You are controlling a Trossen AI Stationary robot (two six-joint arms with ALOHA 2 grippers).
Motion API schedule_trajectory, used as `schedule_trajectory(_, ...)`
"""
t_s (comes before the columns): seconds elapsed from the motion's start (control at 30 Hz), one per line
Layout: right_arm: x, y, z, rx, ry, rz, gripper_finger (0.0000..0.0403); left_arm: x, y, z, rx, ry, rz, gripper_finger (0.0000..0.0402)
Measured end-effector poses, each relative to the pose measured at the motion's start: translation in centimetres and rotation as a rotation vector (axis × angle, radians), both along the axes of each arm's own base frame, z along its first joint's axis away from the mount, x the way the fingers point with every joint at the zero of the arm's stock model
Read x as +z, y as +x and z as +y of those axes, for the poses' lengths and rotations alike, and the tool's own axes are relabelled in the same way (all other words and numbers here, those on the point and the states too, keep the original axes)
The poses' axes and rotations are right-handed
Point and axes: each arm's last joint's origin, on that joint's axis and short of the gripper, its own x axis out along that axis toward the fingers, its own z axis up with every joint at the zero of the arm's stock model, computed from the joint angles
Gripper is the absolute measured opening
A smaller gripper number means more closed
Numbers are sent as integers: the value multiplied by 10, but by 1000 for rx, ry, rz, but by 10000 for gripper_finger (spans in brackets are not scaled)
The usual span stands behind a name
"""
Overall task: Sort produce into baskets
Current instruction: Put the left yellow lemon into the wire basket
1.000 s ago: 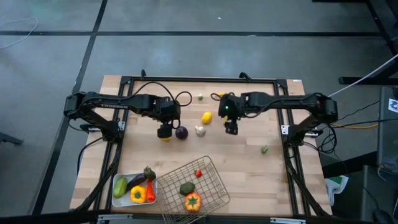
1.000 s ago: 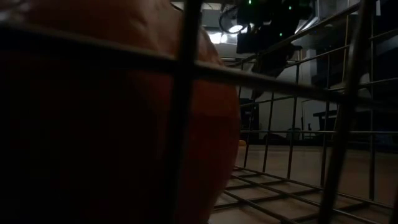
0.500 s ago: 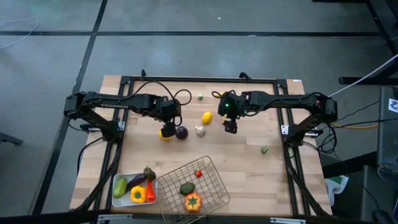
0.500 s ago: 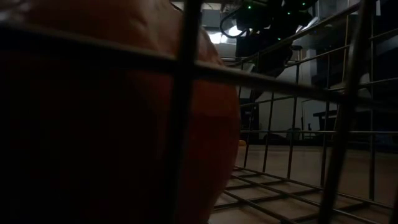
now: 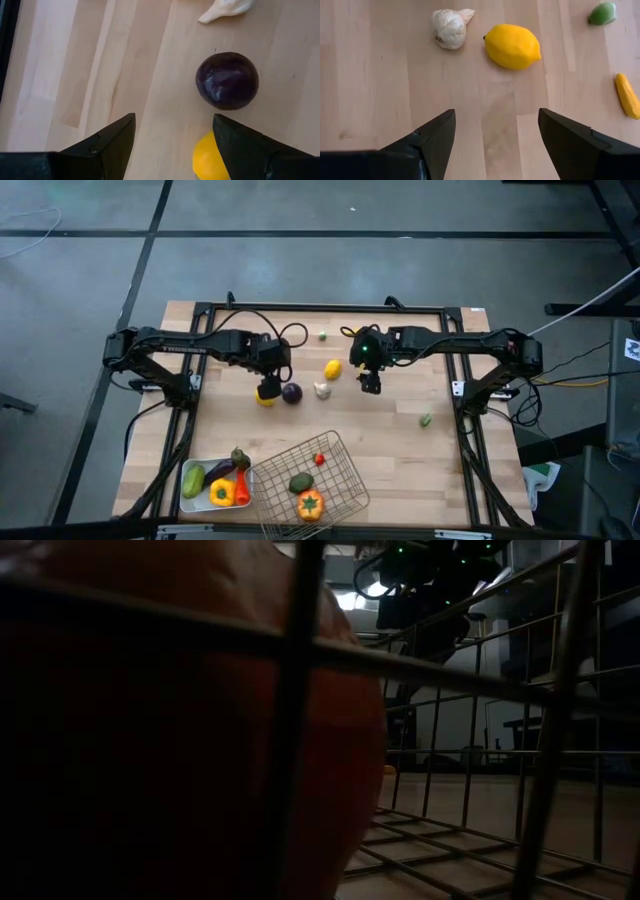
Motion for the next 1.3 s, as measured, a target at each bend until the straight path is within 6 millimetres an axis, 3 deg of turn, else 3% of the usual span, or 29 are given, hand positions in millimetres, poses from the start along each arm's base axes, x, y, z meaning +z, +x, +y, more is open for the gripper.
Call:
schedule_trajectory(0.4,0,0,0,0,-3,-2,282,0,-1,3,25,-22,-2,263)
schedule_trajectory(0.67,0,0,0,0,-3,-1,282,-4,-11,-6,43,-160,92,263)
schedule_trajectory(1.03,0,0,0,0,-3,-2,282,-4,-7,-14,247,-221,28,263)
schedule_trajectory(1.13,0,0,0,0,-3,-2,282,-4,-8,-16,177,-204,48,263)
schedule_trajectory(1.3,0,0,0,0,-3,-2,282,-4,-7,-24,-86,-144,96,263)
